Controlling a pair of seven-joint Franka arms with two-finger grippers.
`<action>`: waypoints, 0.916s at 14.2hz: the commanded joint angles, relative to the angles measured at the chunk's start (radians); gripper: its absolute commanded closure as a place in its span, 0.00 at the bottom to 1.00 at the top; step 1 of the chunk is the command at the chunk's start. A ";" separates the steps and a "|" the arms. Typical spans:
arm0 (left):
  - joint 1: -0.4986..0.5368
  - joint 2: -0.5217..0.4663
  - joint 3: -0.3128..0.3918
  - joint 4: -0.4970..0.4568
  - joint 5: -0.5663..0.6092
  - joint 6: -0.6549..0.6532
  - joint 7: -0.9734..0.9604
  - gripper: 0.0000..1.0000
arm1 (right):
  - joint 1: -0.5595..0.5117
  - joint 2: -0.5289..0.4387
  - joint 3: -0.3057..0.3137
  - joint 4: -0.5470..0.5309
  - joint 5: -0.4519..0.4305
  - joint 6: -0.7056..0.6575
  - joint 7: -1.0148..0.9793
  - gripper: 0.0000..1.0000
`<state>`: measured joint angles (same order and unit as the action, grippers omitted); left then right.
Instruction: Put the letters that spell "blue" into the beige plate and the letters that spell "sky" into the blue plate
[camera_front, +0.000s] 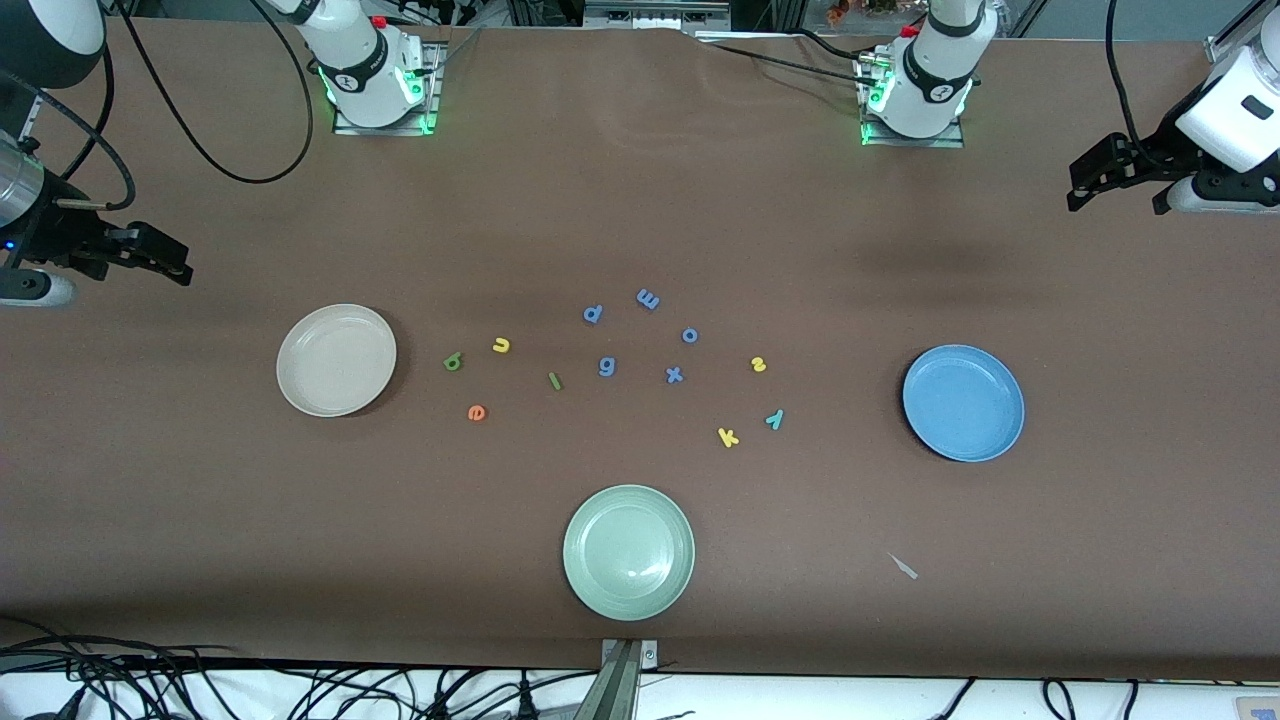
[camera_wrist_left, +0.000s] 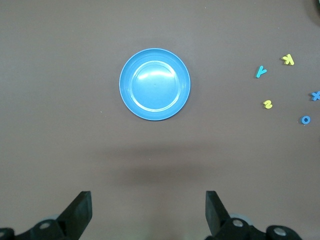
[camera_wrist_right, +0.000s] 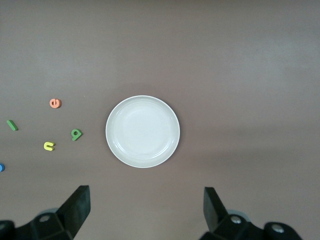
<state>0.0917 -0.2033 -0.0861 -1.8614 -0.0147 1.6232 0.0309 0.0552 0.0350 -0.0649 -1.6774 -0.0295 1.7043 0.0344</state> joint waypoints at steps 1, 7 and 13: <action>-0.003 0.015 -0.001 0.033 0.019 -0.026 0.007 0.00 | -0.008 0.009 0.007 0.019 0.019 -0.006 -0.001 0.00; -0.001 0.015 -0.001 0.033 0.019 -0.026 0.007 0.00 | -0.008 0.009 0.007 0.021 0.019 -0.008 0.005 0.00; 0.002 0.015 -0.001 0.033 0.019 -0.026 0.007 0.00 | -0.008 0.008 0.007 0.021 0.017 -0.011 0.009 0.00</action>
<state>0.0922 -0.2030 -0.0861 -1.8614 -0.0147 1.6232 0.0309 0.0552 0.0351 -0.0649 -1.6771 -0.0293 1.7042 0.0348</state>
